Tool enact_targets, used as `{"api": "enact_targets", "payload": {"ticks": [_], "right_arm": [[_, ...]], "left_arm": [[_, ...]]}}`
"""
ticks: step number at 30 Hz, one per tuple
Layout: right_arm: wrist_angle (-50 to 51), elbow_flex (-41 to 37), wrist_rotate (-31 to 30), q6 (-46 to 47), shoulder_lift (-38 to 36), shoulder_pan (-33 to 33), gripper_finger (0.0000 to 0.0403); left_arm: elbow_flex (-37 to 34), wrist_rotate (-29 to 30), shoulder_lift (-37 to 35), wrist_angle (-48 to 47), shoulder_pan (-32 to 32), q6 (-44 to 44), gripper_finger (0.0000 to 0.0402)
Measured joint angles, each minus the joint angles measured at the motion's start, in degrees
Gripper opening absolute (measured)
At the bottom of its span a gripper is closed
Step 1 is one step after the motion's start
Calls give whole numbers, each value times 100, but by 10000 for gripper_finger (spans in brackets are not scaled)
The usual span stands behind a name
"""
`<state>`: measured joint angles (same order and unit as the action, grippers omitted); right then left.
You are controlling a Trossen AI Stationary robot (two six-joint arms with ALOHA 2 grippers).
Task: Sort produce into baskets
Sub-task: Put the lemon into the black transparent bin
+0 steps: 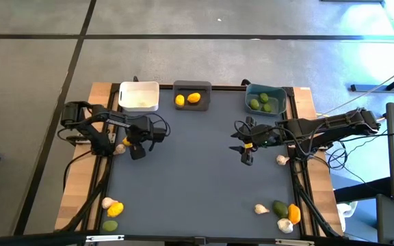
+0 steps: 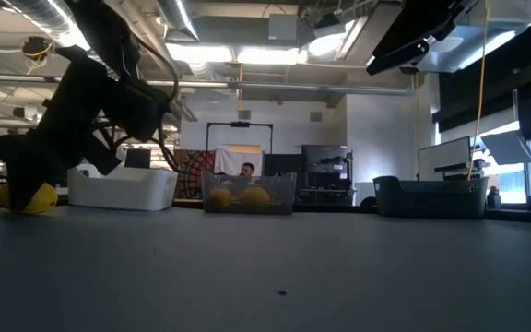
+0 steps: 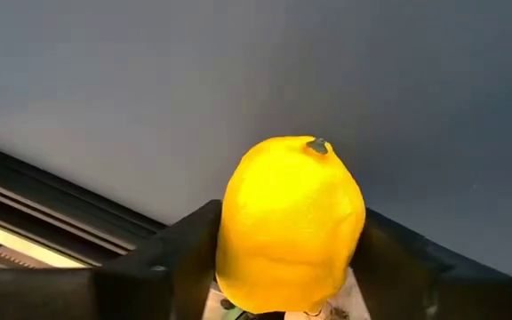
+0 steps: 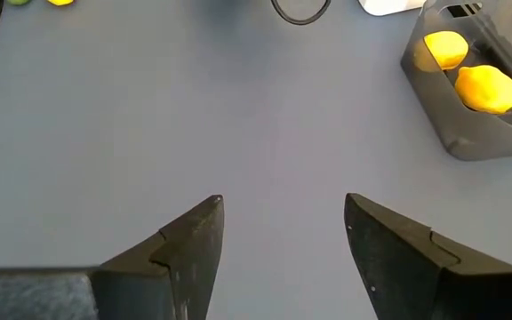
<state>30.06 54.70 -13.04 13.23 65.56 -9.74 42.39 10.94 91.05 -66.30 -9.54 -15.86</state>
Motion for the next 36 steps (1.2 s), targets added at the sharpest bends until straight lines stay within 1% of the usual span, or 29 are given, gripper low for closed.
{"api": "enact_targets", "payload": {"ticks": [4,7,11,15,26,30,36], "right_arm": [[0,0,0,0,0,0,232],[0,0,-1,0,0,0,232],[1,0,-2,0,0,0,232],[2,0,0,0,0,0,232],[0,0,-76,-2,0,0,232],[-1,0,-78,-2,0,0,232],[2,0,-90,-4,0,0,232]], "left_arm": [[0,2,0,-31,17,0,179],[0,4,-13,-33,24,21,168],[76,39,-133,-48,24,22,174],[294,88,-278,-54,24,46,179],[1217,390,-670,70,14,273,182],[1516,391,-699,442,4,407,182],[1780,391,-699,1409,-88,549,182]]}}
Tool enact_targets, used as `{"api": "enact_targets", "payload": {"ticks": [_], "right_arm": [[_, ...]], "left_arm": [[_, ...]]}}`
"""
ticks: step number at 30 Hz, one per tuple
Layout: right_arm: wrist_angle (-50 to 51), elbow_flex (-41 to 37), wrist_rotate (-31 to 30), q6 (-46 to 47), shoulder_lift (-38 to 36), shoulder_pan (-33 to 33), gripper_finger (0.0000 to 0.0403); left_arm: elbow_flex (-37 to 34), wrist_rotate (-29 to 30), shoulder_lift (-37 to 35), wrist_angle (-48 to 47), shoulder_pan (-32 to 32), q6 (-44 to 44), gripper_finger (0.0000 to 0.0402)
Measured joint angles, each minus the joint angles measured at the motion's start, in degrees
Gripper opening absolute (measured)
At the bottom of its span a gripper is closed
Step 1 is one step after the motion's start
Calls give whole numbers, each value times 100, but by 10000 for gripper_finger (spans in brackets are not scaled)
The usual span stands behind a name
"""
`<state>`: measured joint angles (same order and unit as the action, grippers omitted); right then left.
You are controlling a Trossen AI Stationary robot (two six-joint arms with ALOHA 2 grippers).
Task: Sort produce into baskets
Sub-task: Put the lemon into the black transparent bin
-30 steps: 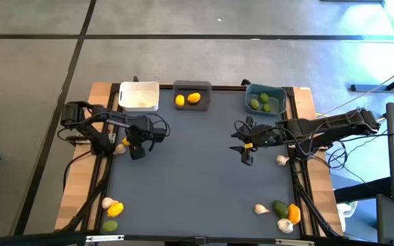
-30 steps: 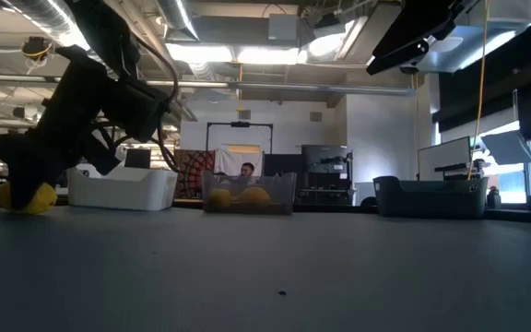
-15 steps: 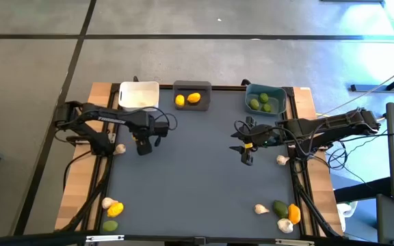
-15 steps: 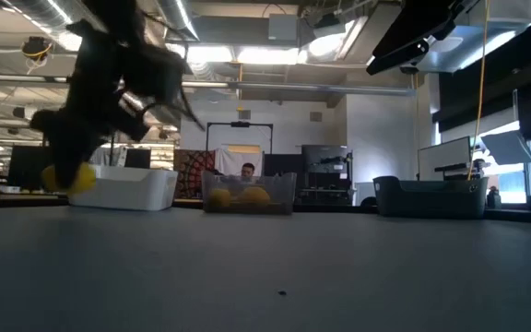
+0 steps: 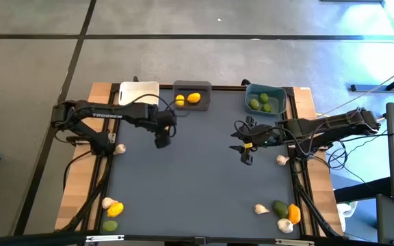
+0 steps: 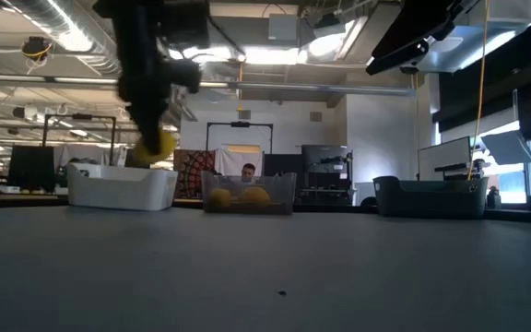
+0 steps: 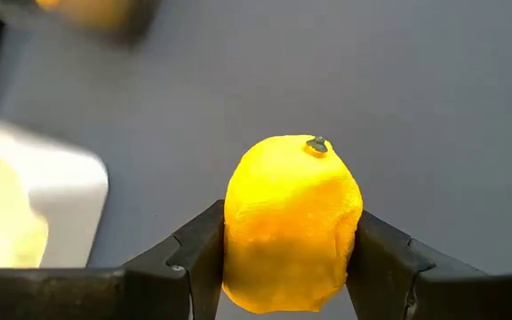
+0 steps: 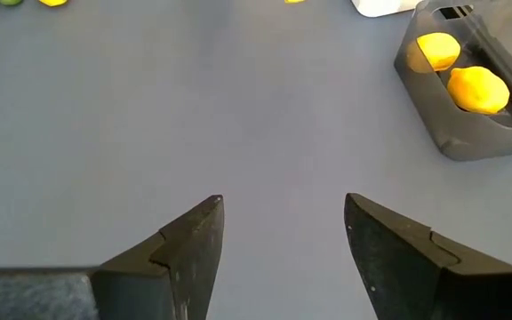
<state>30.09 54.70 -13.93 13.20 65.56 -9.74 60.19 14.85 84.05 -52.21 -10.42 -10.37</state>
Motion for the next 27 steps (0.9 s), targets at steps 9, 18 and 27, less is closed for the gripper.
{"api": "enact_targets", "payload": {"ticks": [9,18,27], "right_arm": [[9,0,0,1,0,0,232],[7,0,0,-1,0,0,232],[4,0,0,1,0,0,232]], "left_arm": [[13,-2,0,1575,-398,176,182],[15,-7,7,3007,-951,151,183],[15,-7,187,4176,-1592,218,183]]}}
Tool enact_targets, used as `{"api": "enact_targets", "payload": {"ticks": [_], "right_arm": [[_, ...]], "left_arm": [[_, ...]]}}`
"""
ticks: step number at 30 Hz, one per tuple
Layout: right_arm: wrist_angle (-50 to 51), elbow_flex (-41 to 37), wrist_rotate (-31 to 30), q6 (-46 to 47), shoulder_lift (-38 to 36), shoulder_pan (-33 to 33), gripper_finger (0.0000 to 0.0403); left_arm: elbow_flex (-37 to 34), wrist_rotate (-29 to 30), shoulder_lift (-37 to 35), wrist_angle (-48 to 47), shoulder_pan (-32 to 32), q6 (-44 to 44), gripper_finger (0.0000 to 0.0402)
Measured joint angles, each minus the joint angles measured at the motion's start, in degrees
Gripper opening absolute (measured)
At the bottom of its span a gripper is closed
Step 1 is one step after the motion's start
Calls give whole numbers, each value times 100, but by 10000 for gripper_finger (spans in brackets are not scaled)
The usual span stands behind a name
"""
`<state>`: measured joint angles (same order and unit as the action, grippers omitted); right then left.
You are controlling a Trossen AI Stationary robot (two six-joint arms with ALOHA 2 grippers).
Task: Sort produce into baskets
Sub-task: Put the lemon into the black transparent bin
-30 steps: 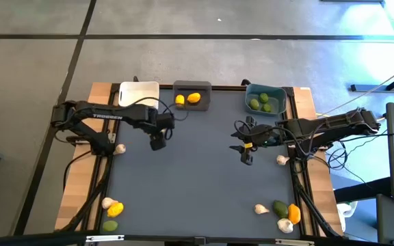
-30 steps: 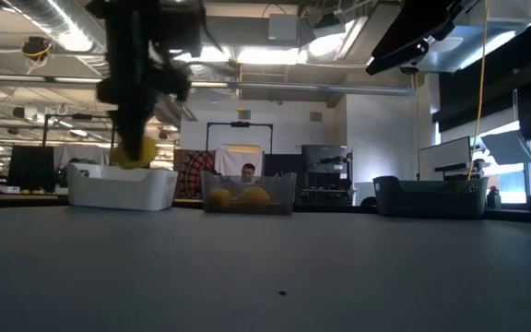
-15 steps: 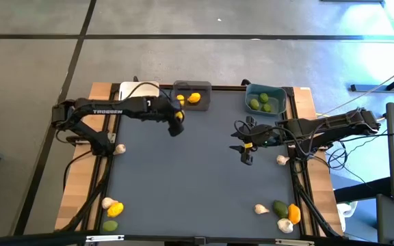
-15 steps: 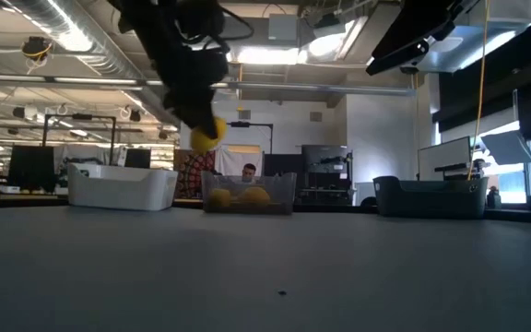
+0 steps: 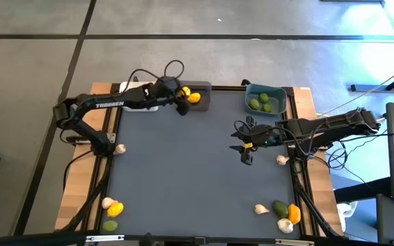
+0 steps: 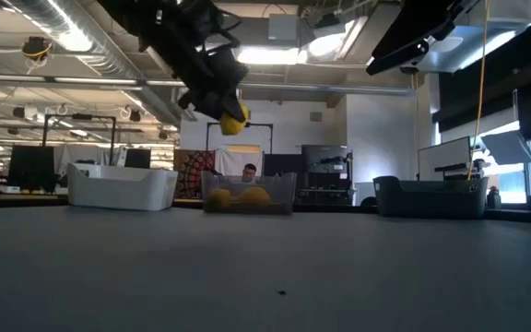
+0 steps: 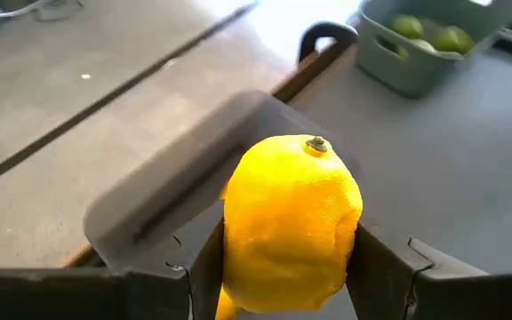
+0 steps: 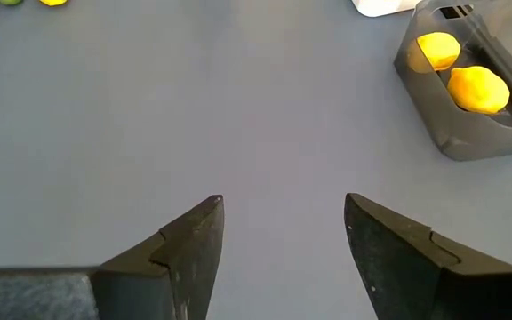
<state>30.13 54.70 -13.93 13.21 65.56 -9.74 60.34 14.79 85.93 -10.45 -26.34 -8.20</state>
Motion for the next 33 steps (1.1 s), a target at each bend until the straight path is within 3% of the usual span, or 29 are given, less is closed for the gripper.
{"api": "enact_targets", "payload": {"ticks": [16,33], "right_arm": [[28,0,-197,-2,0,0,232],[39,0,-197,0,0,0,232]], "left_arm": [[0,-9,1229,842,-943,126,183],[0,49,1369,825,-1159,212,187]]}}
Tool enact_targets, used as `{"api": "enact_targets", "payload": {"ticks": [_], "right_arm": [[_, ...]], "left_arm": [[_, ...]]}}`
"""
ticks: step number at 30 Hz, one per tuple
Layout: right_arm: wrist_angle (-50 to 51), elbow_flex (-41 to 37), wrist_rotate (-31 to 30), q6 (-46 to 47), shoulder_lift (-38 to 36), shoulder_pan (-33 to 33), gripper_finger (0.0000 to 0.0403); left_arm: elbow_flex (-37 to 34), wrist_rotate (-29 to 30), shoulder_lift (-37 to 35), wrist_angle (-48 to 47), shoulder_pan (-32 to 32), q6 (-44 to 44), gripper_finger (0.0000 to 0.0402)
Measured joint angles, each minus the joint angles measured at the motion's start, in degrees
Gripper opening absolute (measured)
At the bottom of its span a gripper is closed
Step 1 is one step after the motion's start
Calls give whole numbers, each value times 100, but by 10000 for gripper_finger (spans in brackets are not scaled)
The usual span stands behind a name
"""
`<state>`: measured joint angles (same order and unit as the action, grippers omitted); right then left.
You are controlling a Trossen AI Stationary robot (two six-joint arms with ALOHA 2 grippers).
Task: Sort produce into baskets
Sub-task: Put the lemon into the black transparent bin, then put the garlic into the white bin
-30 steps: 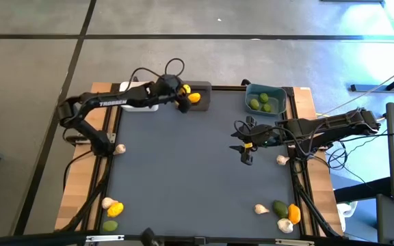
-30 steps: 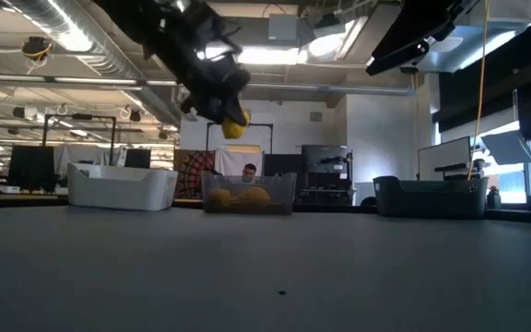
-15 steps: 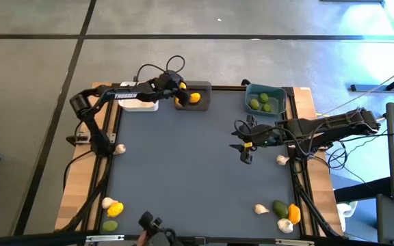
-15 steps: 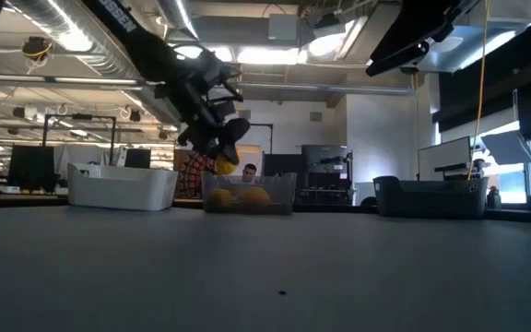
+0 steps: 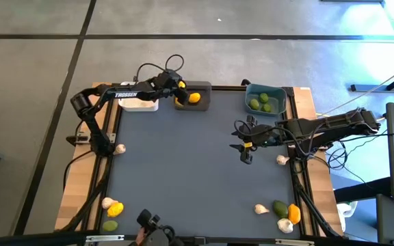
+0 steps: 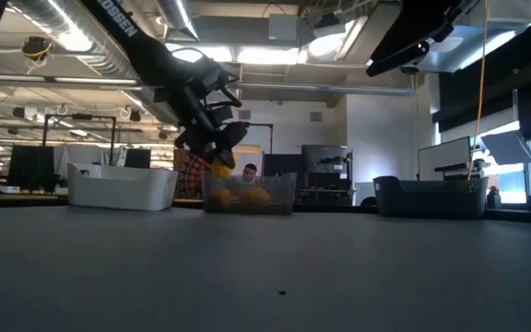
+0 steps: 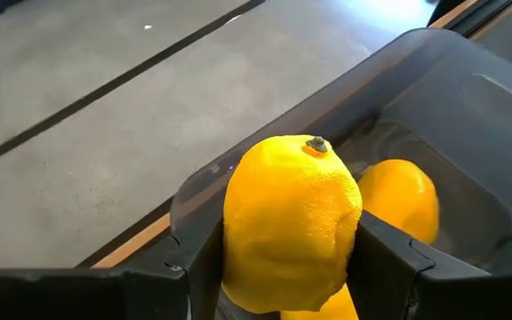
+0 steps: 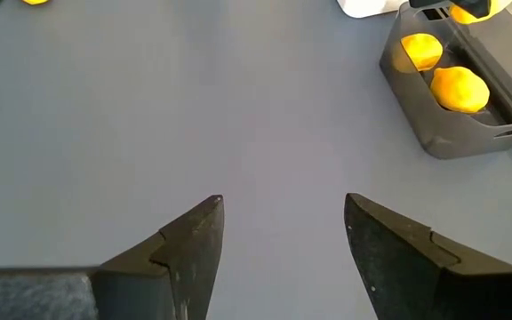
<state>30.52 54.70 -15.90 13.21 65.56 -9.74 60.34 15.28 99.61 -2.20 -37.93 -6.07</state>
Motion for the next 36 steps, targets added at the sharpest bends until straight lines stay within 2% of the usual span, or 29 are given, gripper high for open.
{"api": "enact_targets", "payload": {"ticks": [7,10,14,21,29,36], "right_arm": [[0,0,-9,0,0,0,232],[0,0,-11,0,0,0,232],[2,0,-11,0,0,0,232],[147,0,-13,3,0,0,232],[146,0,-13,4,0,0,232],[137,0,-13,4,0,0,232]], "left_arm": [[0,75,0,7,0,12,263],[0,78,-2,-3,4,-90,283],[-2,82,-117,-154,7,-400,286],[-2,20,-768,-733,193,157,275],[-2,-122,-1901,-2684,836,606,276],[-2,-125,-2794,-4485,1496,112,276]]}}
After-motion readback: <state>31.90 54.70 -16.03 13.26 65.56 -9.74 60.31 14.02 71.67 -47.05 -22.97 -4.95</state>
